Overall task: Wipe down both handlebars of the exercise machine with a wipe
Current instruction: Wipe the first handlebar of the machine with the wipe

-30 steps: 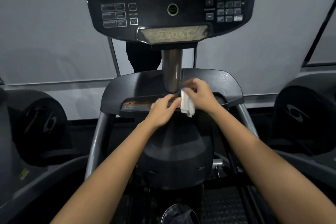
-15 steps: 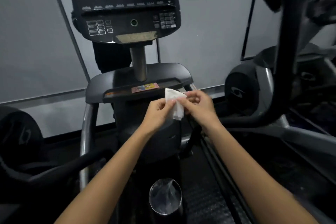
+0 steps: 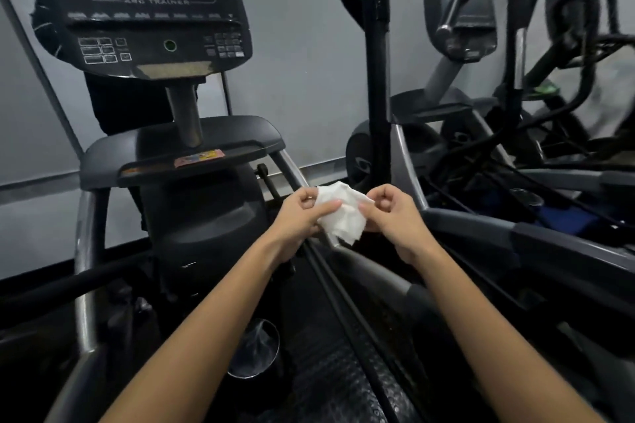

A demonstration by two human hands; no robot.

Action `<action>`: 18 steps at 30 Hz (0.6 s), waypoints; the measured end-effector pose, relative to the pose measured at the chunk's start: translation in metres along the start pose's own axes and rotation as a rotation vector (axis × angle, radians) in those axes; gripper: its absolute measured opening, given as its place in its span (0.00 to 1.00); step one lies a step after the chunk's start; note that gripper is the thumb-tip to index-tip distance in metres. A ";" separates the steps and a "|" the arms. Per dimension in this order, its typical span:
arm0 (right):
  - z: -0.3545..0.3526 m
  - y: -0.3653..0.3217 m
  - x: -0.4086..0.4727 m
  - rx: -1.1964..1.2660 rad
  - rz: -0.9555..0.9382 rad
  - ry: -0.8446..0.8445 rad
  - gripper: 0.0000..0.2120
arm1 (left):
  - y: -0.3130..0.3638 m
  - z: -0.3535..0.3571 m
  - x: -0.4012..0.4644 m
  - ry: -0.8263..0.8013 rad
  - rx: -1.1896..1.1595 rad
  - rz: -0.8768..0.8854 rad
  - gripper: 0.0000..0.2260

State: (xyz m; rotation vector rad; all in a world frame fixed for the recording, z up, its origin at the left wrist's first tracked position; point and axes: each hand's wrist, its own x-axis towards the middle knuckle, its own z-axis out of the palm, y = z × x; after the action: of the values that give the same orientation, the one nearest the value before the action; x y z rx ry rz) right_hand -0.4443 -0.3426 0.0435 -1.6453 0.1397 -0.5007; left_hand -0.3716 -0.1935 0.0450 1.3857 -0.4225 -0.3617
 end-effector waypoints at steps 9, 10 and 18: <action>-0.067 0.005 0.030 -0.137 -0.075 0.193 0.09 | 0.002 0.070 0.033 -0.017 0.131 0.117 0.15; -0.072 0.006 0.037 -0.173 -0.108 0.238 0.10 | 0.001 0.079 0.038 0.024 0.172 0.184 0.13; -0.088 0.010 0.102 -0.317 -0.319 0.311 0.06 | -0.011 0.121 0.091 0.427 0.242 0.305 0.07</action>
State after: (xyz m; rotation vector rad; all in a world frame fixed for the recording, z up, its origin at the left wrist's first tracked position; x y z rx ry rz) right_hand -0.3859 -0.4629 0.0638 -1.9001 0.1949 -1.0209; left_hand -0.3511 -0.3432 0.0569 1.5579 -0.3218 0.2419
